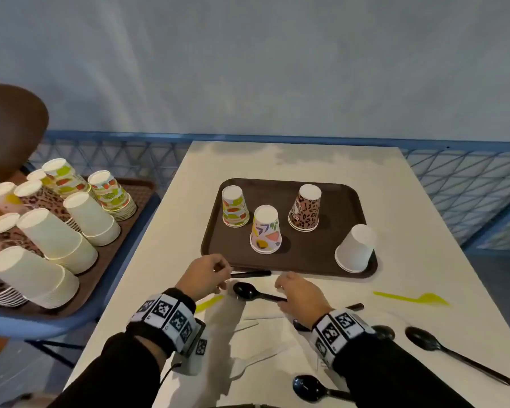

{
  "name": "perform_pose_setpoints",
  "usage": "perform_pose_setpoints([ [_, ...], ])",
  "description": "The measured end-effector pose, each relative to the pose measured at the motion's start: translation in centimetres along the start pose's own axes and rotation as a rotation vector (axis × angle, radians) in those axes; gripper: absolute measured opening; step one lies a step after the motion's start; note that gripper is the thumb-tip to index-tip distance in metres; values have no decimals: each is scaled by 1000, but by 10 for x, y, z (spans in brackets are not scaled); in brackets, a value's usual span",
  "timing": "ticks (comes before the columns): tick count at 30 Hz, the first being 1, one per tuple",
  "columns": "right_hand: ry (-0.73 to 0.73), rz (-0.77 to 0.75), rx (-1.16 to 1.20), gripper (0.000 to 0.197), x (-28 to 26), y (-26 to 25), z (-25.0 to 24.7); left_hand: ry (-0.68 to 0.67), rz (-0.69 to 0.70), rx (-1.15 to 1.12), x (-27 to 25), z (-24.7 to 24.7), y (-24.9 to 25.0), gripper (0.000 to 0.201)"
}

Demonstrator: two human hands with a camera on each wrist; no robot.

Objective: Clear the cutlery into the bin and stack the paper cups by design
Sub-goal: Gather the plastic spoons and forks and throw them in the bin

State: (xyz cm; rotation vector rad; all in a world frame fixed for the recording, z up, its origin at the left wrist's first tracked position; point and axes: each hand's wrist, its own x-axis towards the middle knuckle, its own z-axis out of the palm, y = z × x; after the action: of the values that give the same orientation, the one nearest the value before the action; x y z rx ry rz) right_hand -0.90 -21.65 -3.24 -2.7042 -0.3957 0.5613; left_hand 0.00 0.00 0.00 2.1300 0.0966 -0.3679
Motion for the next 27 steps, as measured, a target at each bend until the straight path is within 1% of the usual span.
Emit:
perform_pose_setpoints([
  [1, -19, 2, -22, 32, 2, -2, 2, 18, -44, -52, 2, 1, -2, 14],
  [3, -4, -9, -61, 25, 4, -3, 5, 23, -129, -117, 2, 0, -2, 17],
  [5, 3, -13, -65, 21, 3, -4, 6, -29, -184, -142, 0, 1, 0, 27],
  [7, 57, -37, 33, 19, 1, -4, 1, -124, -241, -129, -4, 2, 3, 41],
  [9, 189, -74, 173, 16, 2, -7, -7, -210, -307, -121, -10, 2, 8, 51],
  [11, 284, -137, 286, 15, 7, -18, -17, -250, -348, -178, -13, 4, 10, 59],
  [13, 294, -223, 321, 15, 14, -34, -23, -246, -334, -298, -14, 8, 10, 56],
  [14, 272, -269, 310, 15, 17, -43, -24, -219, -308, -375, -14, 11, 11, 51],
  [15, 243, -311, 309, 16, 19, -51, -23, -159, -284, -461, -15, 13, 12, 46],
  [16, 209, -337, 326, 16, 23, -57, -23, -68, -272, -554, -15, 14, 13, 41],
  [18, 166, -352, 351, 15, 29, -63, -20, 126, -282, -725, -15, 12, 11, 40],
  [20, 159, -333, 305, 18, 40, -61, -13, 257, -287, -819, -18, 4, 5, 42],
  [22, 79, -298, 190, 27, 49, -57, -3, 356, -291, -833, -25, -5, -4, 44],
  [24, -10, -316, 39, 38, 55, -52, 8, 436, -289, -856, -32, -11, -15, 46],
  [25, -27, -343, -47, 41, 57, -50, 12, 464, -288, -885, -36, -13, -19, 47],
  [27, -15, -385, -169, 42, 60, -47, 17, 505, -282, -921, -43, -15, -29, 46],
])
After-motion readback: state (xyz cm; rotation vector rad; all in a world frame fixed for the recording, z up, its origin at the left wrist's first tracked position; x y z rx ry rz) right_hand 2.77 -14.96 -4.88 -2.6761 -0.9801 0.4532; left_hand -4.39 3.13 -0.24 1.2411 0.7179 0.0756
